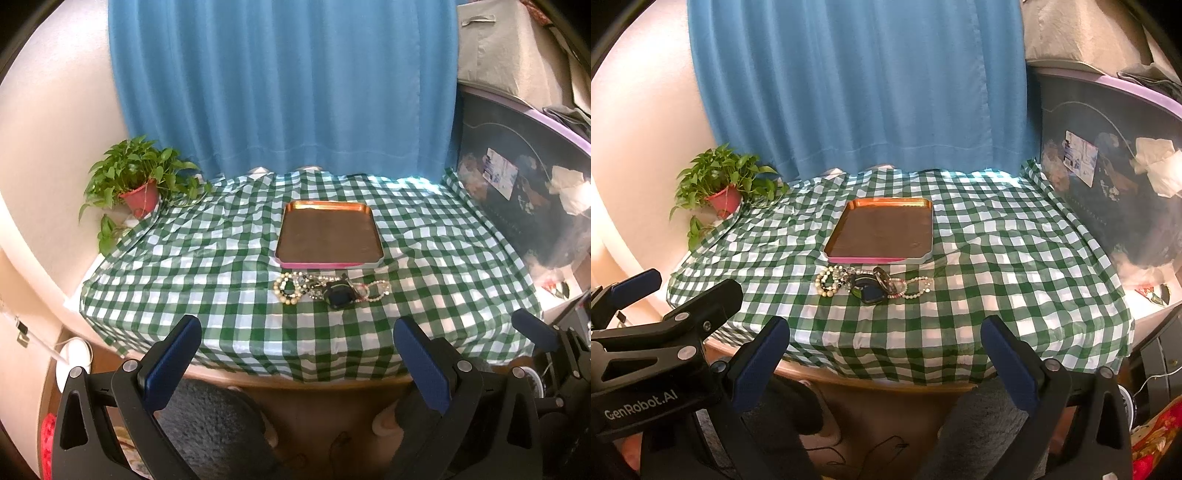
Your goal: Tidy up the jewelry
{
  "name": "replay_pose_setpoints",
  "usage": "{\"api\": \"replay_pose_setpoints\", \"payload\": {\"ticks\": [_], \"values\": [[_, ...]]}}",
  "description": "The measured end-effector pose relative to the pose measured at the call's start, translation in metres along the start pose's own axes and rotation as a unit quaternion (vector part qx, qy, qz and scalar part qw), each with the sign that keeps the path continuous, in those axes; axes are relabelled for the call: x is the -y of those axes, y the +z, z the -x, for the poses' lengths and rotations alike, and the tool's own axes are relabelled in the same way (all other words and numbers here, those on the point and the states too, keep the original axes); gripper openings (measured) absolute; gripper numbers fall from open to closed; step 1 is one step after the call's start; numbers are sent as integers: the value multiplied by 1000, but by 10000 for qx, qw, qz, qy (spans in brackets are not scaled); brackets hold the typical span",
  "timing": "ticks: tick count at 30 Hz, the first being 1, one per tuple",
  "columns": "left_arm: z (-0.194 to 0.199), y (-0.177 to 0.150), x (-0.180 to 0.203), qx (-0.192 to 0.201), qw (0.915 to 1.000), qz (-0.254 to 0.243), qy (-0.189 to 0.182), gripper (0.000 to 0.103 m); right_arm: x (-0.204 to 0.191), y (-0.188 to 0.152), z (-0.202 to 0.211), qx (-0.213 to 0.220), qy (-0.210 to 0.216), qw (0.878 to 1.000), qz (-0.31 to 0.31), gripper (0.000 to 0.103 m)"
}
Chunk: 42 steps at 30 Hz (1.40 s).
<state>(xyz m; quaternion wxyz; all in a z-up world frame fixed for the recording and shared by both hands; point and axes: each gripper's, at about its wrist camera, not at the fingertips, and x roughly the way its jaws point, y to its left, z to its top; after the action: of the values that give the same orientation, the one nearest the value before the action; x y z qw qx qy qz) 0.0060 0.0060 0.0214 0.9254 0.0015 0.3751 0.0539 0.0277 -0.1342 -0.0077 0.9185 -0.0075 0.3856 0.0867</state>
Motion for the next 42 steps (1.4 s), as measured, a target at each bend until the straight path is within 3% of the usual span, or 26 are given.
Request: {"api": "replay_pose_setpoints", "payload": {"ticks": [11, 22, 29, 34, 39, 42], "values": [[-16, -2, -1, -42, 9999, -91, -27, 103, -5, -5, -8, -96, 15, 9999, -37, 103], [-67, -9, -1, -288, 9995, -87, -55, 103, -2, -7, -57, -371, 42, 9993, 25, 103], [-133, -19, -6, -333, 9987, 77, -382, 103, 5, -9, -108, -487, 92, 9987, 127, 103], [-187, -29, -17, -404, 9969, 89, -672, 103, 10, -19, -162, -537, 453, 9969, 364, 103], [-242, -30, -40, -619, 9919, 117, -1107, 103, 20, -19, -201, -335, 465, 9958, 718, 102], [-274, -29, -54, -689, 9905, 207, -1169, 103, 27, -13, -223, -275, 700, 9938, 814, 99]]}}
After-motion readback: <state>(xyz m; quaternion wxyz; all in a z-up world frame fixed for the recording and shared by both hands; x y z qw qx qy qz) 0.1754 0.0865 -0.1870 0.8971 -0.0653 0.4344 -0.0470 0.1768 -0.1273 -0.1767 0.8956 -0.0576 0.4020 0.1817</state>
